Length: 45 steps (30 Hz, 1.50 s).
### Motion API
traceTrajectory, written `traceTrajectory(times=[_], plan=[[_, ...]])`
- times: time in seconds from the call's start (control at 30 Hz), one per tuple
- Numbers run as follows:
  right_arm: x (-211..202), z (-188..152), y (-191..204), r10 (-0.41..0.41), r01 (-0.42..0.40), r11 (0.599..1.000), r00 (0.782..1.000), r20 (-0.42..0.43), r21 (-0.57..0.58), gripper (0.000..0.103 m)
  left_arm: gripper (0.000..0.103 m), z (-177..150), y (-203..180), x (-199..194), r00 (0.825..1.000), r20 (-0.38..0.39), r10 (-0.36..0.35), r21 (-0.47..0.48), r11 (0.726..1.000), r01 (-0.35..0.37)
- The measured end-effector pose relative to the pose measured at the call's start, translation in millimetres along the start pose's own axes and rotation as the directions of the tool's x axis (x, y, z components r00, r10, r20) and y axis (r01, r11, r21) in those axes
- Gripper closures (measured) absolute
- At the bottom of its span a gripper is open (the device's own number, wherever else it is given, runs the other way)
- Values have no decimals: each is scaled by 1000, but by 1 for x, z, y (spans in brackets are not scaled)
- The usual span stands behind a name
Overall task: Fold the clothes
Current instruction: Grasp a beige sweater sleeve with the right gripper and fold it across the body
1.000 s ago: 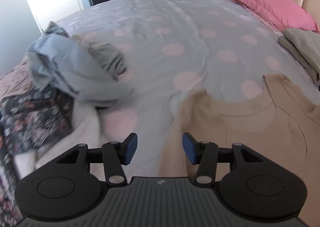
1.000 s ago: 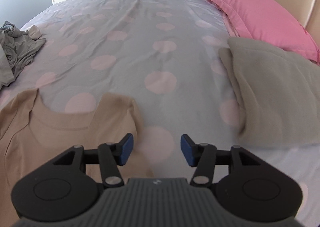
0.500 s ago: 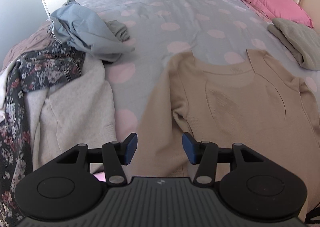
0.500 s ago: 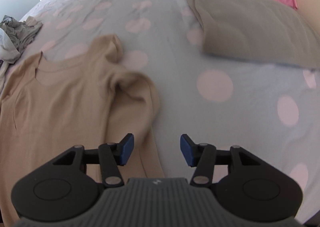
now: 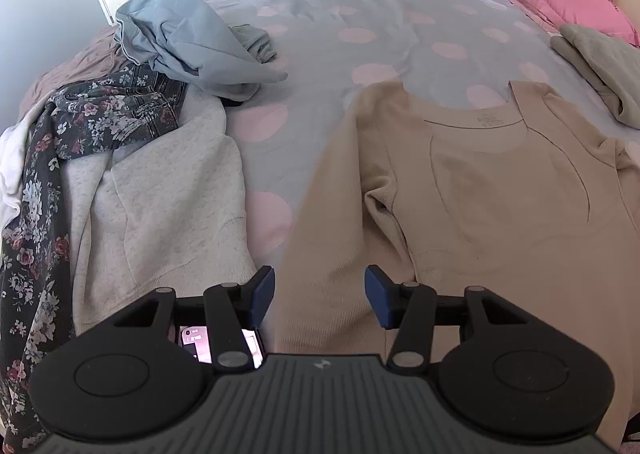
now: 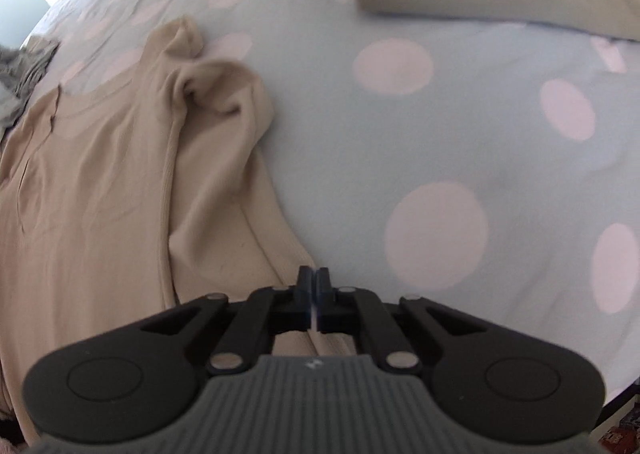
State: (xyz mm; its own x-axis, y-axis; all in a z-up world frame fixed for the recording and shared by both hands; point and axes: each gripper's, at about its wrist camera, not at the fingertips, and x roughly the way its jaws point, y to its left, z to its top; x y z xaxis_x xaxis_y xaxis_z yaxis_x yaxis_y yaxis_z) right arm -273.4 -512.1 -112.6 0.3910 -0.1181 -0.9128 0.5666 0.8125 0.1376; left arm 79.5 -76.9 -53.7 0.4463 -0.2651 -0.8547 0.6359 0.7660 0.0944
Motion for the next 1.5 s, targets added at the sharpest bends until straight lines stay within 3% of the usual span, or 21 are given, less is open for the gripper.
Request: traceTrajectory(times=[0.13, 0.23, 0.4, 0.57, 0.67, 0.73, 0.77, 0.83, 1.0, 1.13, 1.3, 1.4, 1.47, 1.5], plan=[[-33, 26, -13, -108, 109, 994, 989, 104, 2, 101, 55, 1, 5, 4, 1000, -9, 1, -20, 1000, -1], [-65, 47, -22, -194, 201, 980, 953, 233, -4, 101, 55, 2, 10, 8, 1000, -19, 7, -36, 999, -8], [-100, 61, -31, -254, 276, 961, 899, 356, -12, 101, 55, 5, 14, 12, 1000, -24, 1, -56, 998, -3], [-61, 50, -45, -303, 321, 945, 927, 220, -52, 101, 55, 5, 10, 20, 999, -42, -6, -45, 999, 4], [-26, 41, -59, -258, 258, 966, 965, 44, -3, 99, 55, 5, 8, 21, 999, -47, -10, -39, 999, 8], [-10, 36, -68, -211, 213, 976, 977, -45, 45, 91, 55, 6, 6, 23, 999, -48, -13, -38, 999, 12], [-11, 35, -72, -189, 192, 979, 981, -47, 71, 89, 55, 7, 5, 24, 999, -51, -13, -36, 999, 11], [-21, 37, -77, -166, 166, 979, 986, -15, 118, 70, 55, 8, 3, 28, 998, -58, -11, -33, 999, 9], [-45, 37, -98, -160, 127, 956, 981, 107, 263, 62, 55, 13, -2, 35, 998, -67, -13, -33, 999, 11], [-31, 27, -129, -229, 200, 886, 973, 19, 418, 63, 55, 17, -7, 37, 997, -70, -17, -30, 999, 14], [-18, 12, -159, -288, 288, 807, 954, -83, 516, 57, 55, 21, -14, 39, 997, -69, -23, -23, 1000, 21], [-14, 2, -174, -227, 249, 766, 967, -113, 592, 58, 55, 21, -18, 42, 997, -73, -15, -6, 1000, 15], [-15, 0, -175, -186, 205, 761, 978, -96, 616, 77, 55, 20, -20, 43, 997, -79, -8, 6, 1000, 8], [-17, 0, -173, -178, 191, 765, 981, -82, 615, 101, 55, 19, -20, 44, 997, -81, -5, 9, 1000, 6]])
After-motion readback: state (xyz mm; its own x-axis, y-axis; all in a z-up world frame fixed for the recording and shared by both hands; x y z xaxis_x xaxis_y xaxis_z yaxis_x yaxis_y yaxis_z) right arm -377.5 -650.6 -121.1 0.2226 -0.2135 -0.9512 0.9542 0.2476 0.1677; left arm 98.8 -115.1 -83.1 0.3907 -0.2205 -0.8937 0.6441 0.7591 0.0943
